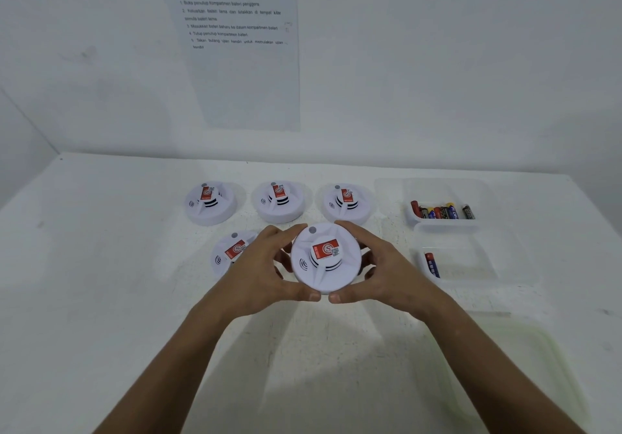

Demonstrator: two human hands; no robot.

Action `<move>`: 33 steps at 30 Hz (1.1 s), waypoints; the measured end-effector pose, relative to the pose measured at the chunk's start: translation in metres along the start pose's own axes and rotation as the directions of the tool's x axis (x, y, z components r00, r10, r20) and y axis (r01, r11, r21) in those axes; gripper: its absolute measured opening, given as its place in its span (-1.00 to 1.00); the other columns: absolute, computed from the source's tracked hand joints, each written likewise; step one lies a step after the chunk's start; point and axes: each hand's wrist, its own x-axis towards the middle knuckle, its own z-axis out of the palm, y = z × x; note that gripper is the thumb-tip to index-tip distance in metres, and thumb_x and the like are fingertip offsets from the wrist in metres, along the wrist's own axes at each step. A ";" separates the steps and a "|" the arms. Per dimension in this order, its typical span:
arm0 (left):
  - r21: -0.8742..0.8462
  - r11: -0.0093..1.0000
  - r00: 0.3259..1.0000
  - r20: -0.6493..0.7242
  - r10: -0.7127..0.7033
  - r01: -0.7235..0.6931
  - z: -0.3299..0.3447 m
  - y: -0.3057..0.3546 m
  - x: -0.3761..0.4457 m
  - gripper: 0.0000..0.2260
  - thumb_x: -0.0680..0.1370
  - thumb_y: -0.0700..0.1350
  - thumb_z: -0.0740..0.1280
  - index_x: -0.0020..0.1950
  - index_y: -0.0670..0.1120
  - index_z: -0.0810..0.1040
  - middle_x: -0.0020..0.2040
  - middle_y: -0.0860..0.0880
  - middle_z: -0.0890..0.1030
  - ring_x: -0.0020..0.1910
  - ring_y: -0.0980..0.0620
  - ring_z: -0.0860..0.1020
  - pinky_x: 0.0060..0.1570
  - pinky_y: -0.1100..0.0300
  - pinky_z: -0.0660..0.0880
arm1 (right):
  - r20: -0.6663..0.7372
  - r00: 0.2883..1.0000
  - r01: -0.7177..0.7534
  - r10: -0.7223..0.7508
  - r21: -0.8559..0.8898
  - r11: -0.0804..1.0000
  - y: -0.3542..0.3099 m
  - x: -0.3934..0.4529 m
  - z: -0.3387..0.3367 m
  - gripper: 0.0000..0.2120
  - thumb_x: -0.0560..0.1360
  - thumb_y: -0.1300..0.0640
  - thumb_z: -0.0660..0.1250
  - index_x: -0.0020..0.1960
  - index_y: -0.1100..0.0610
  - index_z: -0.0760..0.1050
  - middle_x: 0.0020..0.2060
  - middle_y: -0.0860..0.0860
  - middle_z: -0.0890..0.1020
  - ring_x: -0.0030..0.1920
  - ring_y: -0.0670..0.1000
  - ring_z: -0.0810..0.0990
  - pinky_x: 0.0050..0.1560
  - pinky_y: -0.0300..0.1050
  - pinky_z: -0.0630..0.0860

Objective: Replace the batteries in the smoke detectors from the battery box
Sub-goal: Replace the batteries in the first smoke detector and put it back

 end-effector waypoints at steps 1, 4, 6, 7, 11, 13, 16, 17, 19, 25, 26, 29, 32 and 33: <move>0.002 1.000 1.000 0.001 -0.006 0.006 0.000 0.000 0.001 -0.26 0.23 0.08 0.62 0.20 0.48 0.25 0.03 0.26 0.47 -0.08 0.12 0.56 -0.17 0.37 0.54 | 0.003 1.000 0.006 -0.006 -0.003 1.000 0.000 0.002 0.000 -0.16 0.26 0.13 0.65 0.44 -0.10 0.33 0.26 -0.17 0.56 0.19 -0.08 0.54 0.01 -0.28 0.53; 0.037 0.999 0.999 0.005 -0.034 0.033 0.001 -0.001 0.003 -0.27 0.24 0.05 0.62 0.17 0.46 0.23 0.01 0.29 0.45 -0.08 0.12 0.56 -0.20 0.43 0.50 | 0.005 1.000 -0.001 0.001 -0.002 1.000 0.002 0.007 0.003 -0.18 0.27 0.16 0.64 0.42 -0.08 0.34 0.25 -0.18 0.56 0.20 -0.10 0.54 0.01 -0.35 0.52; 0.065 0.995 0.998 0.010 -0.070 0.069 0.003 -0.003 0.005 -0.29 0.25 0.07 0.61 0.22 0.40 0.27 0.01 0.27 0.44 -0.09 0.10 0.57 -0.20 0.46 0.48 | 0.005 1.000 -0.013 0.013 -0.008 1.000 0.005 0.010 0.004 -0.19 0.27 0.18 0.64 0.41 -0.07 0.35 0.24 -0.16 0.56 0.19 -0.10 0.53 0.00 -0.40 0.50; 0.072 0.994 0.996 0.016 -0.086 0.085 0.004 -0.004 0.006 -0.28 0.25 0.07 0.61 0.27 0.34 0.30 0.01 0.27 0.44 -0.10 0.10 0.56 -0.21 0.48 0.47 | 0.003 1.000 -0.018 0.018 -0.021 1.000 0.008 0.012 0.005 -0.19 0.26 0.18 0.65 0.41 -0.07 0.35 0.24 -0.15 0.56 0.20 -0.09 0.53 0.00 -0.41 0.50; 0.103 0.985 0.990 0.008 -0.140 0.138 0.008 -0.010 0.011 -0.28 0.28 0.05 0.60 0.33 0.26 0.32 0.01 0.22 0.44 -0.15 0.13 0.55 -0.25 0.50 0.42 | -0.029 0.996 -0.089 0.086 -0.107 0.990 0.019 0.020 0.009 -0.12 0.22 0.10 0.67 0.40 -0.17 0.29 0.27 -0.13 0.44 0.25 -0.07 0.41 0.12 -0.29 0.48; 0.110 0.981 0.987 0.001 -0.163 0.162 0.011 -0.012 0.015 -0.28 0.30 0.05 0.59 0.39 0.19 0.34 0.05 0.17 0.44 -0.17 0.14 0.55 -0.22 0.49 0.41 | -0.047 0.989 -0.144 0.138 -0.146 0.979 0.020 0.024 0.010 -0.08 0.22 0.12 0.67 0.42 -0.17 0.25 0.20 -0.14 0.37 0.24 -0.04 0.36 0.22 -0.16 0.46; 0.134 0.975 0.983 0.004 -0.181 0.179 0.015 -0.018 0.018 -0.26 0.30 0.06 0.59 0.41 0.17 0.35 0.04 0.15 0.44 -0.19 0.15 0.56 -0.23 0.48 0.37 | -0.029 0.992 -0.122 0.119 -0.194 0.973 0.020 0.029 0.012 -0.09 0.22 0.17 0.66 0.42 -0.08 0.26 0.07 -0.29 0.32 0.23 -0.01 0.34 0.29 -0.08 0.45; 0.137 0.974 0.983 0.003 -0.184 0.182 0.017 -0.020 0.019 -0.26 0.29 0.06 0.59 0.41 0.17 0.35 0.04 0.15 0.44 -0.19 0.16 0.56 -0.23 0.48 0.37 | -0.025 0.994 -0.113 0.110 -0.210 0.971 0.021 0.031 0.012 -0.10 0.22 0.17 0.66 0.42 -0.06 0.27 0.06 -0.30 0.31 0.23 -0.01 0.33 0.29 -0.07 0.46; 0.140 0.973 0.983 -0.005 -0.185 0.184 0.019 -0.023 0.019 -0.26 0.29 0.08 0.58 0.41 0.17 0.36 0.05 0.16 0.45 -0.19 0.15 0.57 -0.19 0.46 0.40 | -0.036 0.993 -0.118 0.112 -0.236 0.965 0.023 0.033 0.013 -0.10 0.21 0.16 0.67 0.42 -0.03 0.28 0.07 -0.23 0.34 0.23 -0.01 0.33 0.29 -0.07 0.45; 0.161 0.975 0.988 -0.011 -0.153 0.153 0.023 -0.029 0.019 -0.36 0.32 0.07 0.56 0.36 0.11 0.43 0.01 0.25 0.49 -0.01 0.14 0.47 -0.02 0.25 0.42 | -0.044 0.993 -0.114 0.106 -0.269 0.956 0.029 0.036 0.016 -0.14 0.22 0.14 0.66 0.41 0.02 0.32 0.16 -0.08 0.44 0.19 -0.04 0.32 0.22 -0.11 0.41; 0.163 0.974 0.987 -0.016 -0.157 0.158 0.024 -0.031 0.019 -0.38 0.32 0.07 0.55 0.34 0.09 0.45 0.05 0.19 0.53 0.02 0.14 0.45 -0.05 0.28 0.38 | -0.048 0.993 -0.114 0.105 -0.266 0.957 0.029 0.037 0.016 -0.15 0.22 0.14 0.66 0.40 0.01 0.33 0.14 -0.09 0.43 0.18 -0.05 0.32 0.18 -0.15 0.39; 0.147 0.970 0.981 -0.027 -0.192 0.194 0.028 -0.035 0.017 -0.45 0.35 0.06 0.53 0.30 0.05 0.48 0.13 0.09 0.57 0.04 0.13 0.48 0.00 0.27 0.36 | -0.061 0.992 -0.125 0.112 -0.273 0.954 0.032 0.037 0.019 -0.19 0.23 0.13 0.65 0.38 0.01 0.35 0.10 -0.10 0.45 0.16 -0.05 0.34 0.12 -0.20 0.38; 0.121 0.970 0.977 -0.044 -0.209 0.213 0.030 -0.035 0.015 -0.50 0.36 0.04 0.53 0.26 0.05 0.50 0.13 0.08 0.59 0.05 0.12 0.51 0.06 0.24 0.40 | -0.070 0.990 -0.134 0.119 -0.284 0.949 0.036 0.038 0.021 -0.21 0.22 0.09 0.65 0.36 -0.02 0.36 0.11 -0.08 0.48 0.14 -0.05 0.37 0.03 -0.24 0.39; 0.116 0.970 0.977 -0.047 -0.209 0.213 0.030 -0.033 0.014 -0.52 0.36 0.03 0.53 0.25 0.05 0.51 0.11 0.10 0.59 0.04 0.13 0.51 0.06 0.24 0.39 | -0.070 0.989 -0.142 0.128 -0.289 0.947 0.037 0.038 0.021 -0.20 0.22 0.07 0.64 0.36 -0.04 0.36 0.12 -0.07 0.49 0.14 -0.06 0.37 0.01 -0.25 0.39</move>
